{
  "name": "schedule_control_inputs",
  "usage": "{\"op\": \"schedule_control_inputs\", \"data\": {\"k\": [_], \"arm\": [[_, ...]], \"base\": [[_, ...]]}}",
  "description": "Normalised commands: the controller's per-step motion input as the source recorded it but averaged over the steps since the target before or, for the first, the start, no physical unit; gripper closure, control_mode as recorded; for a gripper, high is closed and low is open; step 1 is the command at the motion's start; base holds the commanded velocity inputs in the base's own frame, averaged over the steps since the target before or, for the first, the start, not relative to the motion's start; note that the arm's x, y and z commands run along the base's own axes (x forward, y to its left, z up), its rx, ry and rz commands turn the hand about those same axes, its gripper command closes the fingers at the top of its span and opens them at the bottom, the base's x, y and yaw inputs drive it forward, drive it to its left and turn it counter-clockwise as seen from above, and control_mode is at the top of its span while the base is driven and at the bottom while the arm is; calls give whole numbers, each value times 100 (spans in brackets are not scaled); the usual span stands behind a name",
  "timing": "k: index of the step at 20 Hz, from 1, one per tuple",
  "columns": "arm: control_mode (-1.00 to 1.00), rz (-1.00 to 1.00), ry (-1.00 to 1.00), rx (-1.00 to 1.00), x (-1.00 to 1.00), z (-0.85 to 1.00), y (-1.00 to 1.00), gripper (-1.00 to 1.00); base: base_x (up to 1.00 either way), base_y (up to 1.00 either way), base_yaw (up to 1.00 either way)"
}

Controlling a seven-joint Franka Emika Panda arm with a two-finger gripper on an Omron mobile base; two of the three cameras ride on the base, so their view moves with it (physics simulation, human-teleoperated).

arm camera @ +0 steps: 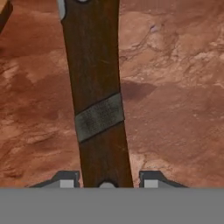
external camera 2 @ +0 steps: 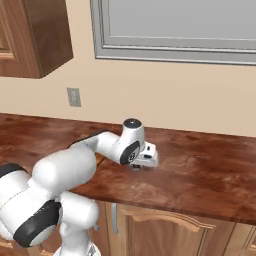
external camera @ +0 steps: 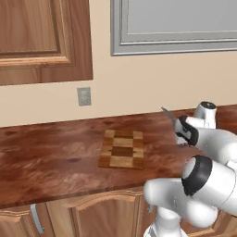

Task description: Move the cutting board and knife to the sink. Then move spray from the cabinet to the counter.

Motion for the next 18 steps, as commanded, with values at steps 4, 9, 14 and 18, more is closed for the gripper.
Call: {"op": "schedule_control_inputs", "data": {"k": [4, 9, 14, 18], "arm": [[-100, 2, -13, -7, -76, 73, 0, 100], [-100, 5, -18, -8, -95, 75, 0, 100], [-100, 7, -17, -8, -84, 73, 0, 100], [-100, 3, -9, -3, -54, 56, 0, 100]], "base": [[0, 0, 0], [0, 0, 0], [0, 0, 0], [0, 0, 0]]}}
